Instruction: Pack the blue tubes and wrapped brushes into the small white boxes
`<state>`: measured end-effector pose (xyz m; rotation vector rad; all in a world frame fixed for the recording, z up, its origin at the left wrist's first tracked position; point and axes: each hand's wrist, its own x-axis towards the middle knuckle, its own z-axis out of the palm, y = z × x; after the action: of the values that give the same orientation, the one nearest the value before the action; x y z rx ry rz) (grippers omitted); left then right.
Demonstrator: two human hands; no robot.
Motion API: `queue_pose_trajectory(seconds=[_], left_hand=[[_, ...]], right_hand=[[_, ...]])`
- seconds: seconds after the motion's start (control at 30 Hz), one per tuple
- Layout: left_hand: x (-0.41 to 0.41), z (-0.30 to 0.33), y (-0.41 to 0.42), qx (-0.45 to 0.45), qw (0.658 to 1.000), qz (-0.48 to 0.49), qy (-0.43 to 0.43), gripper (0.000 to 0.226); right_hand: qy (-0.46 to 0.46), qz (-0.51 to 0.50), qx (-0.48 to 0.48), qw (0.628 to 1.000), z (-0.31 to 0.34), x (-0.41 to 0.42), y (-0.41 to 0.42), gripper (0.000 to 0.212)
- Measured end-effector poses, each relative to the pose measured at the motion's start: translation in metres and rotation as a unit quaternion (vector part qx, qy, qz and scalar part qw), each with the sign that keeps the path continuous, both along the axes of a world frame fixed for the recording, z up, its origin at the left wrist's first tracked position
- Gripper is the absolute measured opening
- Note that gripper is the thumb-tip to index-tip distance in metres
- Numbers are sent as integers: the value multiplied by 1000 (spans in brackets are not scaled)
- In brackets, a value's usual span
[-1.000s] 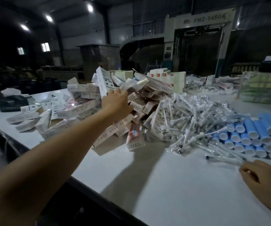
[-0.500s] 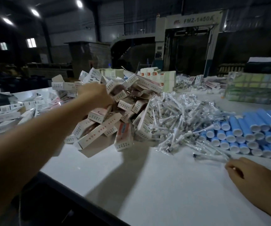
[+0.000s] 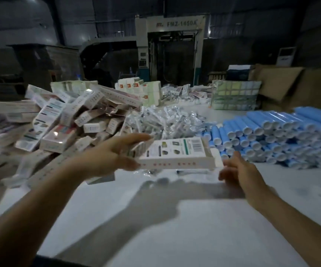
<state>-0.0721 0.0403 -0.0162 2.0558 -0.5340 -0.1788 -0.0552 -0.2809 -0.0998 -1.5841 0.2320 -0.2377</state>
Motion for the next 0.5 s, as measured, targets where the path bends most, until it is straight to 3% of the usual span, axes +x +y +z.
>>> queue_pose_trajectory(seconds=[0.07,0.13,0.2,0.27,0.33,0.37,0.5], left_hand=[[11,-12,-40,42,999,-4,-16,76],[20,-20,-81,86,995,-20,-38,73],[33,-26,-101,119,992,-15,-43,71],[38,-32,-118,198,976,11,-94,54],[37,-45,-139,325,927,41,-182,37],[35,-53,-150,362,905,61,-215,44],[32,-80,-179,347,879,129,-302,67]], right_hand=[[10,20,135,991,4,-1,-8,65],[11,14,203,979,8,-4,-18,57],[-1,-3,199,980,8,-6,-18,27],[0,-24,163,986,8,-4,-16,12],[10,-26,116,993,6,-2,-16,9],[17,-23,95,995,4,-1,-16,13],[15,-7,94,995,2,0,-20,19]])
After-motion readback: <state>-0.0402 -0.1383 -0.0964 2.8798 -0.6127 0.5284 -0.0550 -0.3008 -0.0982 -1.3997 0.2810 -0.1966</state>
